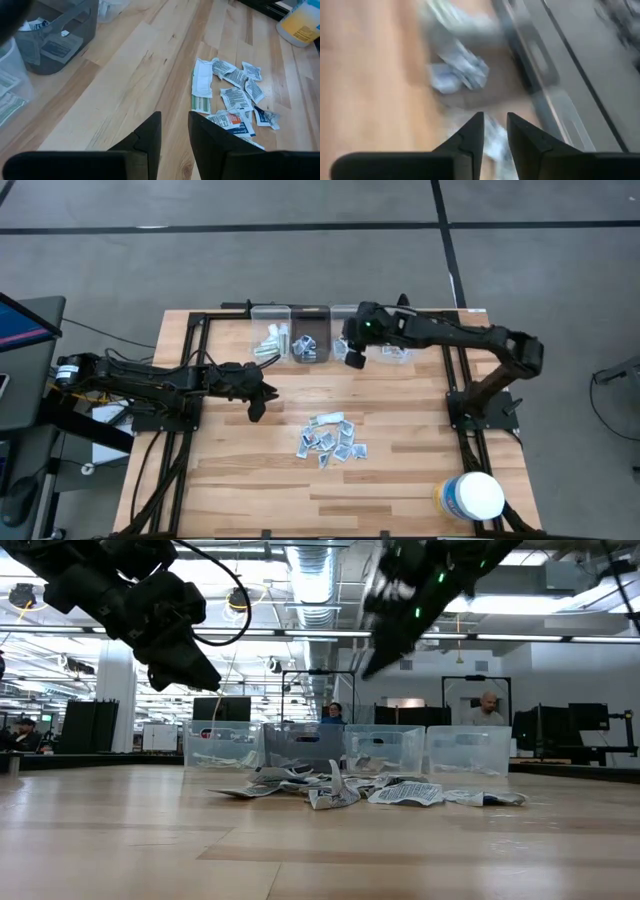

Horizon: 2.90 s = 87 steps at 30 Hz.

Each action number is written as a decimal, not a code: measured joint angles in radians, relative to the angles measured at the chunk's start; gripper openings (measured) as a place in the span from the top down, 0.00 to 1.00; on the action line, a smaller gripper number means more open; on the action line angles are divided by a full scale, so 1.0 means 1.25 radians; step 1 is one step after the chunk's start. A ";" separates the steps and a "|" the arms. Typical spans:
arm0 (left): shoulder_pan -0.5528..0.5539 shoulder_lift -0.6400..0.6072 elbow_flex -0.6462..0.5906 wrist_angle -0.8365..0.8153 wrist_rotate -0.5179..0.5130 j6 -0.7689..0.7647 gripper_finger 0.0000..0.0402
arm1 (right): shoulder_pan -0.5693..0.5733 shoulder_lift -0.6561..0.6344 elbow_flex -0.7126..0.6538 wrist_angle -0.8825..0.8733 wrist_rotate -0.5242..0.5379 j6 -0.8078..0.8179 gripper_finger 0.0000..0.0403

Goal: Pick & Place First Aid Supplies
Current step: Put the alcohol pad into the transparent gray bin

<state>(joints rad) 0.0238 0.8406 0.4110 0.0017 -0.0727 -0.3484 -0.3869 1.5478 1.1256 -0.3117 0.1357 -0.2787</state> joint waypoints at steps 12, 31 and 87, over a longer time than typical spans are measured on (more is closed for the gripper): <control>0.000 -0.044 0.000 -0.020 0.088 0.008 0.76 | 0.093 -0.338 -0.156 -0.020 -0.110 0.083 0.85; -0.001 -0.162 0.000 -0.077 0.115 -0.028 0.76 | 0.475 -0.308 -0.300 -0.046 0.041 0.298 0.85; -0.295 0.286 0.000 0.398 0.055 -0.024 0.76 | 0.732 0.059 -0.360 0.341 0.039 0.550 0.85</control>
<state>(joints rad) -0.3443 1.1976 0.4114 0.4986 -0.0035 -0.3783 0.5283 1.6211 0.6758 0.1145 0.1844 0.4091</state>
